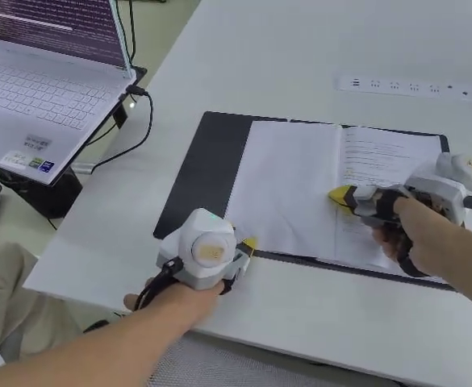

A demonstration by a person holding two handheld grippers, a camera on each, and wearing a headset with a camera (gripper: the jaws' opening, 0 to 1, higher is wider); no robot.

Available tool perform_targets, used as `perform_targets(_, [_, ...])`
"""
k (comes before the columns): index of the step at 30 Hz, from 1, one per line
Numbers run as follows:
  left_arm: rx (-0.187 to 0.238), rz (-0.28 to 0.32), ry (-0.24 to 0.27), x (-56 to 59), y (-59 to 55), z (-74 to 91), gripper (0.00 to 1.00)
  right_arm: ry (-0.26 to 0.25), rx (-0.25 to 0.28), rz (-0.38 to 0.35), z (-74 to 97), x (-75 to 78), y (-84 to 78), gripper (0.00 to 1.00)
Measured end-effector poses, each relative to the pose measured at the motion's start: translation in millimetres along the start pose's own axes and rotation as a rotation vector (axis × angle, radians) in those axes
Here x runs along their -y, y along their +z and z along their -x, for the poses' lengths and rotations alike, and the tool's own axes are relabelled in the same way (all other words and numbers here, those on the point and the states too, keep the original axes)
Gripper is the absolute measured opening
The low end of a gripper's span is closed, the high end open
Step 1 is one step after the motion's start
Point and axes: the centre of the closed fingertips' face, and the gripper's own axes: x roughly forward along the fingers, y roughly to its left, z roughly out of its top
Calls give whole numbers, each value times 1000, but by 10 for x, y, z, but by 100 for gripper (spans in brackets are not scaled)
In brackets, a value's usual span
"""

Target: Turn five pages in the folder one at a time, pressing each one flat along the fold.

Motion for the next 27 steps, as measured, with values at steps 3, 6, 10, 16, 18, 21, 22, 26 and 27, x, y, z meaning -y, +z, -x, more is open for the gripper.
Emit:
perform_targets(3, [-1,-1,0,1,1,2,20,-8,-16,25,40,20,-99,0])
perform_targets(6, [0,-1,0,-1,1,4,21,-11,-26,40,80,31,-181,0])
perform_targets(10, [0,-1,0,-6,-1,2,20,-12,-33,49,138,28,-288,0])
perform_targets(16, [-1,-1,0,-4,-3,5,20,-13,-49,67,215,24,-435,0])
perform_targets(18, [-2,-1,0,-3,-4,4,20,-13,-54,70,239,31,-480,0])
perform_targets(21, [-4,-2,0,-2,-6,5,20,-15,-60,72,274,35,-537,0])
perform_targets(22, [-4,-1,0,-1,-8,5,20,-16,-65,77,281,42,-559,0])
perform_targets(26, [-2,0,0,0,-7,6,20,-16,-71,79,316,57,-624,0])
perform_targets(27, [-2,0,0,1,-8,8,20,-16,-70,77,331,61,-644,0])
